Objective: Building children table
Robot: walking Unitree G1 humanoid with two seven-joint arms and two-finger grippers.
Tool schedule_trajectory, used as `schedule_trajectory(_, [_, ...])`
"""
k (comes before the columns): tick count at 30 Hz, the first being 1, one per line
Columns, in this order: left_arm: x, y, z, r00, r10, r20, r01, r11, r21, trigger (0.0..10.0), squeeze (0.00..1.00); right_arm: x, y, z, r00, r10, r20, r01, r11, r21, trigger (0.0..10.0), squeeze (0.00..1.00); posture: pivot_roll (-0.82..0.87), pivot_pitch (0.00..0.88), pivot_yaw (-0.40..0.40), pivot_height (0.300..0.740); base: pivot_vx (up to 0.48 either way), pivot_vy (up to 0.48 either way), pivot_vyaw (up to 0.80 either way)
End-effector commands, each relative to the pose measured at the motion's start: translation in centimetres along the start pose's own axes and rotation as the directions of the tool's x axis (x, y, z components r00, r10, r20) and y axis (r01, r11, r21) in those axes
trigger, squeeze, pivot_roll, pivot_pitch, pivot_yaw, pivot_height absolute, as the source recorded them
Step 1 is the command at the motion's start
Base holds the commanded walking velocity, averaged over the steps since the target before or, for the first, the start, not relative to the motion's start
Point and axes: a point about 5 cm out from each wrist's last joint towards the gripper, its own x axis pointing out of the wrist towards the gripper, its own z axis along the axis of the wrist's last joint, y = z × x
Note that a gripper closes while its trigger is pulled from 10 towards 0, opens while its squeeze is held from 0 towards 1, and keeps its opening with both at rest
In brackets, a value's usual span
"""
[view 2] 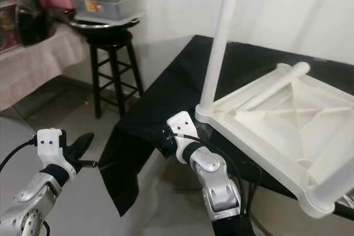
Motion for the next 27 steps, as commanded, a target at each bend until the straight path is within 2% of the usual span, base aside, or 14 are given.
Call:
schedule_trajectory(1, [0.0,-0.1,-0.1,1.0,-0.025,-0.009,0.025,1.0,-0.007,10.0,0.0,0.1,0.0,0.1,1.0,0.019,-0.004,-0.019,1.0,0.005,10.0,0.0,-0.07,0.0,-0.028,0.74,0.0,-0.472,0.0])
schedule_trajectory(10, [0.0,-0.3,-0.1,0.998,-0.061,-0.015,0.06,0.998,-0.028,10.0,0.0,0.1,1.0,0.3,0.989,0.146,-0.006,-0.146,0.989,0.003,10.0,0.0,-0.07,0.0,-0.026,0.74,0.0,-0.472,0.0])
schedule_trajectory(12, [0.0,-0.3,0.0,0.997,-0.071,-0.009,0.071,0.997,-0.042,10.0,0.0,-0.6,2.3,0.9,0.938,0.343,0.046,-0.344,0.939,0.014,10.0,0.0,-0.07,0.0,-0.024,0.74,0.0,-0.48,0.0])
schedule_trajectory(13, [0.0,-0.3,0.0,0.997,-0.083,-0.005,0.082,0.995,-0.052,10.0,0.0,-1.5,3.1,1.2,0.879,0.473,0.069,-0.474,0.88,0.011,10.0,0.0,-0.07,0.0,-0.024,0.74,0.0,-0.48,0.0])
schedule_trajectory(14, [0.0,-0.3,0.0,0.997,-0.083,-0.005,0.082,0.995,-0.052,10.0,0.0,-1.5,3.1,1.2,0.879,0.473,0.069,-0.474,0.88,0.011,10.0,0.0,-0.07,0.0,-0.024,0.74,0.0,-0.48,0.0])
schedule_trajectory(15, [-0.1,-0.3,0.1,0.995,-0.098,0.002,0.098,0.993,-0.063,10.0,0.0,-2.4,3.4,1.1,0.813,0.579,0.07,-0.581,0.814,0.012,10.0,0.0,-0.07,0.0,-0.021,0.74,0.0,-0.48,0.0])
schedule_trajectory(16, [-0.1,-0.3,0.1,0.995,-0.098,0.002,0.098,0.993,-0.063,10.0,0.0,-2.4,3.4,1.1,0.813,0.579,0.07,-0.581,0.814,0.012,10.0,0.0,-0.07,0.0,-0.021,0.74,0.0,-0.48,0.0])
schedule_trajectory(17, [-0.2,-0.3,0.2,0.994,-0.11,0.007,0.11,0.991,-0.07,10.0,0.0,-3.0,3.6,1.1,0.769,0.636,0.065,-0.638,0.77,0.014,10.0,0.0,-0.07,0.0,-0.021,0.74,0.0,-0.48,0.0])
schedule_trajectory(18, [-0.4,-0.3,0.4,0.99,-0.137,0.014,0.138,0.987,-0.082,10.0,0.0,-3.7,2.9,1.1,0.717,0.696,0.047,-0.697,0.716,0.026,10.0,0.0,-0.07,0.0,-0.017,0.74,0.0,-0.48,0.0])
schedule_trajectory(21, [-0.5,-0.3,0.5,0.989,-0.147,0.015,0.147,0.985,-0.085,10.0,0.0,-3.9,2.7,1.2,0.706,0.706,0.044,-0.708,0.706,0.032,10.0,0.0,-0.07,0.0,-0.017,0.74,0.0,-0.48,0.0])
schedule_trajectory(24, [-1.2,0.0,0.6,0.983,-0.184,0.01,0.184,0.978,-0.103,10.0,0.0,-4.6,1.8,1.1,0.661,0.751,0.006,-0.75,0.66,0.04,10.0,0.0,-0.06,0.0,-0.016,0.74,0.0,-0.48,0.0])
schedule_trajectory(25, [-1.2,0.0,0.6,0.983,-0.184,0.01,0.184,0.978,-0.103,10.0,0.0,-4.6,1.8,1.1,0.661,0.751,0.006,-0.75,0.66,0.04,10.0,0.0,-0.06,0.0,-0.016,0.74,0.0,-0.48,0.0])
schedule_trajectory(27, [-1.5,0.1,0.6,0.979,-0.203,0.006,0.203,0.973,-0.108,10.0,0.0,-5.1,1.7,1.1,0.633,0.774,-0.007,-0.773,0.632,0.05,10.0,0.0,-0.06,0.0,-0.015,0.74,0.0,-0.48,0.0])
